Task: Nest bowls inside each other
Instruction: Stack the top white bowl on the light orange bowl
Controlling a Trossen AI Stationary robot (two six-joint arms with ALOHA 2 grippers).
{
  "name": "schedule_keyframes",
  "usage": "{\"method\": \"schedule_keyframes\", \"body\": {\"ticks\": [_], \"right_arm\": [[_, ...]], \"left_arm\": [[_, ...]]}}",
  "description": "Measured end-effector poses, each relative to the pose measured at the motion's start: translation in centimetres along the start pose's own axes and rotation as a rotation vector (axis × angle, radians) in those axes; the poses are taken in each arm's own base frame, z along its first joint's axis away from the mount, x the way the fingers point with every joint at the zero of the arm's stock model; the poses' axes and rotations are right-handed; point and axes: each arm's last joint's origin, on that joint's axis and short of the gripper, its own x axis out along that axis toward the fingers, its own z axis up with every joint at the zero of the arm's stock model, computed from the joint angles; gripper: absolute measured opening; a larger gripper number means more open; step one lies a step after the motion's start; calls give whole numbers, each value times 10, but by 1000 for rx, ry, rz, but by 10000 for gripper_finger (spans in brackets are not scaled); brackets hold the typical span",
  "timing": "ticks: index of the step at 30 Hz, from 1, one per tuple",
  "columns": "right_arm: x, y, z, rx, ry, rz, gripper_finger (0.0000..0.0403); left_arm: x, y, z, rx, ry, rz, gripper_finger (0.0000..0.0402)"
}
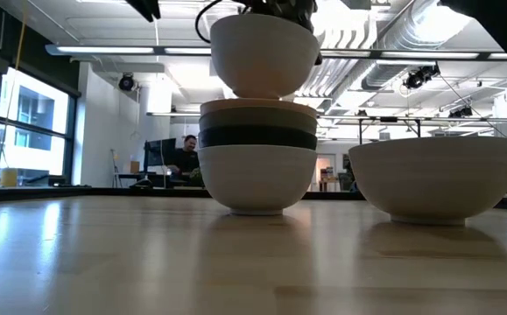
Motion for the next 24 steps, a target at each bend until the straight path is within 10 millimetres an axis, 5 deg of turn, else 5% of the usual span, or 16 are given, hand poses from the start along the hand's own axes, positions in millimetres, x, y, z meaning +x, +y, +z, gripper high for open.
{"method": "schedule_keyframes", "body": {"ticks": [24], "right_arm": [[53, -1, 8, -8, 146, -84, 0]], "left_arm": [[0, -2, 0, 0, -7, -57, 156]]}}
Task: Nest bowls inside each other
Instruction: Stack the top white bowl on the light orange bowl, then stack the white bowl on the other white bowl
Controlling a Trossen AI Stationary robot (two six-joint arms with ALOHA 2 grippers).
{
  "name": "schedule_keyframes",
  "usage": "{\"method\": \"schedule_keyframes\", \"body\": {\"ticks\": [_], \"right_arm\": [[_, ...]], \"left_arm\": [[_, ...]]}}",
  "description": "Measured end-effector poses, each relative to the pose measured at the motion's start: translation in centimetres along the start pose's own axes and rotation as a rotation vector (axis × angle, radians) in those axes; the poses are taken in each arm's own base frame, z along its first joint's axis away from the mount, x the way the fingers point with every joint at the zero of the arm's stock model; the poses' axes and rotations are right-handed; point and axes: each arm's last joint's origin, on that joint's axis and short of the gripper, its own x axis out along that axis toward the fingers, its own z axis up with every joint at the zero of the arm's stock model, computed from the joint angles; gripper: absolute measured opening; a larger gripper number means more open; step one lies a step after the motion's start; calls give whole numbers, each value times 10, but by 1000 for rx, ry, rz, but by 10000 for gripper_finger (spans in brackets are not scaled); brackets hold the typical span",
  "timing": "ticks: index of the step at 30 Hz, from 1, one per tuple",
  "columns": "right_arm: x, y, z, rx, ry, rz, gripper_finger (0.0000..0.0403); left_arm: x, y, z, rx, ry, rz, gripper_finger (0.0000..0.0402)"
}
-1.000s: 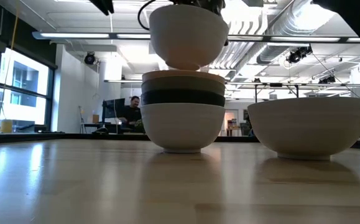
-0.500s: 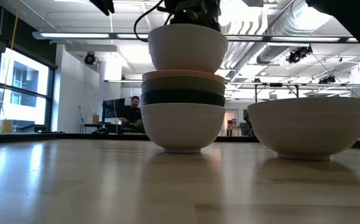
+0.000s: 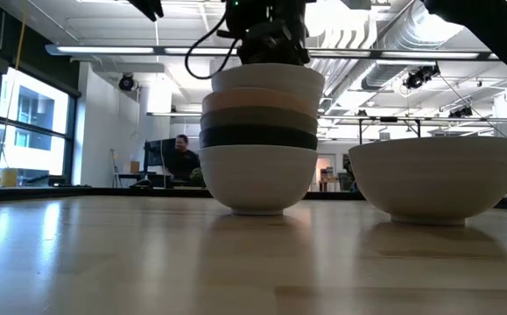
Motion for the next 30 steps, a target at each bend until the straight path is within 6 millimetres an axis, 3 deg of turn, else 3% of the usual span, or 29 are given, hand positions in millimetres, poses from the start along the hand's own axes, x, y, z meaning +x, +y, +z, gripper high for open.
{"method": "schedule_keyframes", "body": {"ticks": [6, 20, 23, 30], "right_arm": [[14, 7, -2, -18, 28, 1, 0], [14, 14, 2, -45, -14, 51, 5], [14, 15, 1, -45, -11, 60, 29], [14, 16, 1, -50, -8, 79, 127]], "left_arm": [[0, 0, 0, 1, 0, 0, 156], [0, -1, 0, 1, -2, -21, 156], [0, -1, 0, 1, -2, -23, 156], [0, -1, 0, 1, -2, -24, 156]]}}
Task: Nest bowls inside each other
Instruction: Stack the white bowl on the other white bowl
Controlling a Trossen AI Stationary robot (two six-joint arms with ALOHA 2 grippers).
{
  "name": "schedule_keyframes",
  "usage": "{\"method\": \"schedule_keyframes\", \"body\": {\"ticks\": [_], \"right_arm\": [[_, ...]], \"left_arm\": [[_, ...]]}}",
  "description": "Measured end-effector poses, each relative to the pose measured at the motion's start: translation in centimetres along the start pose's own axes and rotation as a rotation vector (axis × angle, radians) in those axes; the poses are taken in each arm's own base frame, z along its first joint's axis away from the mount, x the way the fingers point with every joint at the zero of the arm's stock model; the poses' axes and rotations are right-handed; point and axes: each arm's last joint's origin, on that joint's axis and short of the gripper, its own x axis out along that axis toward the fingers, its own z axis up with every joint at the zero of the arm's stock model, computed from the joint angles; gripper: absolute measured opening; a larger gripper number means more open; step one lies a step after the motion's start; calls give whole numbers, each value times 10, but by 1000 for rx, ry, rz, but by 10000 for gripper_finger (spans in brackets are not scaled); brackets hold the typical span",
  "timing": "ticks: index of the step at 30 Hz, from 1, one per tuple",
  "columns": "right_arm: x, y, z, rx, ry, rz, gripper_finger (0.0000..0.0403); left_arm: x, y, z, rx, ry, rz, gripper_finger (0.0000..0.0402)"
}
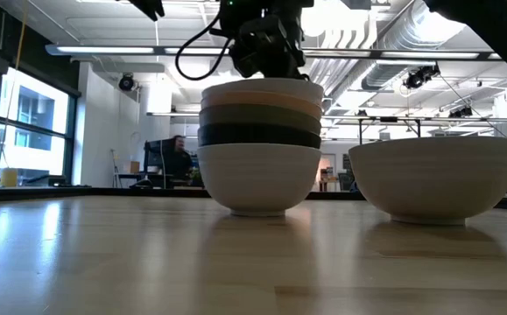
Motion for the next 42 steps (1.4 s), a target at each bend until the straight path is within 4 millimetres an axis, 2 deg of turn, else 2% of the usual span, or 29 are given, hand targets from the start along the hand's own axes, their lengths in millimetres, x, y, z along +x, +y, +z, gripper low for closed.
{"method": "schedule_keyframes", "body": {"ticks": [5, 11, 14, 18, 21, 24, 29, 32, 36, 42], "right_arm": [[0, 1, 2, -5, -17, 22, 171], [-2, 2, 3, -7, -29, 30, 180], [-13, 3, 4, -14, -76, 14, 181], [-38, 2, 4, -16, -140, 12, 181], [-52, 1, -1, -18, -157, 6, 181], [-59, -1, -17, -23, -108, -27, 181], [-79, 6, -43, -40, -139, -34, 181], [-83, 5, -60, -15, -130, -66, 181], [-76, 0, -87, 43, -71, -91, 181], [-43, -5, -131, 131, -2, -63, 181]], "left_arm": [[0, 0, 0, 0, 0, -1, 156], [0, 0, 0, 0, 0, -2, 156], [0, 0, 0, 0, 0, -2, 156], [0, 0, 0, 0, -1, -7, 156], [0, -1, 0, 0, -4, -27, 156], [0, -1, 0, 0, -4, -29, 156], [0, -1, 0, 0, -3, -29, 156], [0, -1, 0, 6, -4, -29, 156], [0, -1, 0, 7, -4, -29, 156], [0, -1, 0, 7, -4, -29, 156]]}}
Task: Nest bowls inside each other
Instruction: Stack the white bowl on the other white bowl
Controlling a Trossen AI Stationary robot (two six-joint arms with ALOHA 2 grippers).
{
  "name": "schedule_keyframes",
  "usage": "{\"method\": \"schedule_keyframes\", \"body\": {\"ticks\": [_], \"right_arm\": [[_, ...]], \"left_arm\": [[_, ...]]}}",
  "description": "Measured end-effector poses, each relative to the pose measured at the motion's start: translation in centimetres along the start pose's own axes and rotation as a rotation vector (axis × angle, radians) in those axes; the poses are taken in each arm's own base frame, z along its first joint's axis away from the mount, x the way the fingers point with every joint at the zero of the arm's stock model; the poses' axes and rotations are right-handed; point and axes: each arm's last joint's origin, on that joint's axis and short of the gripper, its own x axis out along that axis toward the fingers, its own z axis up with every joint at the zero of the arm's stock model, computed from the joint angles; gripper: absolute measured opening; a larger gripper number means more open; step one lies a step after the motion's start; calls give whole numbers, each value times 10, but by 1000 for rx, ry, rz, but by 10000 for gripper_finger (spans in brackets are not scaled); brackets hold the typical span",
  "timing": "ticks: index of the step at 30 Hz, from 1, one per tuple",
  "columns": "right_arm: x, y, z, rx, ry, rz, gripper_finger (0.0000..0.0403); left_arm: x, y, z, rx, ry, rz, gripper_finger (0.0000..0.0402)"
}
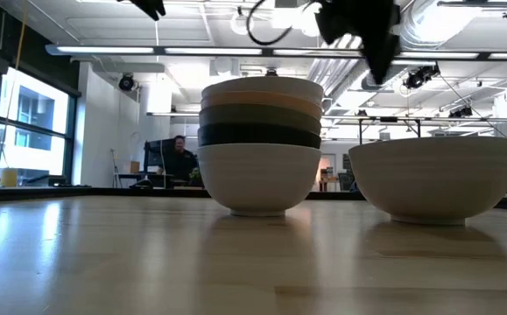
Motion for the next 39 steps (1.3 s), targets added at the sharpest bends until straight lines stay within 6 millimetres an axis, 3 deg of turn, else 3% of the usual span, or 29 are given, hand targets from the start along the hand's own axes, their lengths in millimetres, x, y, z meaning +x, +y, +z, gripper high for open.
{"method": "schedule_keyframes", "body": {"ticks": [9, 16, 20, 30, 34, 39], "right_arm": [[44, -12, -42, 148, -9, 33, 147], [71, -13, -47, 131, 21, 100, 116], [71, -10, -44, 35, 14, 182, 115], [35, -18, -22, -37, -122, 247, 115], [0, -23, -12, -65, -242, 290, 115], [-62, -33, -2, -144, -448, 331, 115]], "left_arm": [[1, 0, 1, -4, 3, -1, 156], [3, -4, 2, -5, 4, -18, 156], [4, -5, 2, -1, 6, -23, 156], [9, -11, 5, 9, 17, -40, 156], [9, -12, 5, 12, 17, -40, 156], [9, -12, 5, 12, 17, -39, 156]]}}
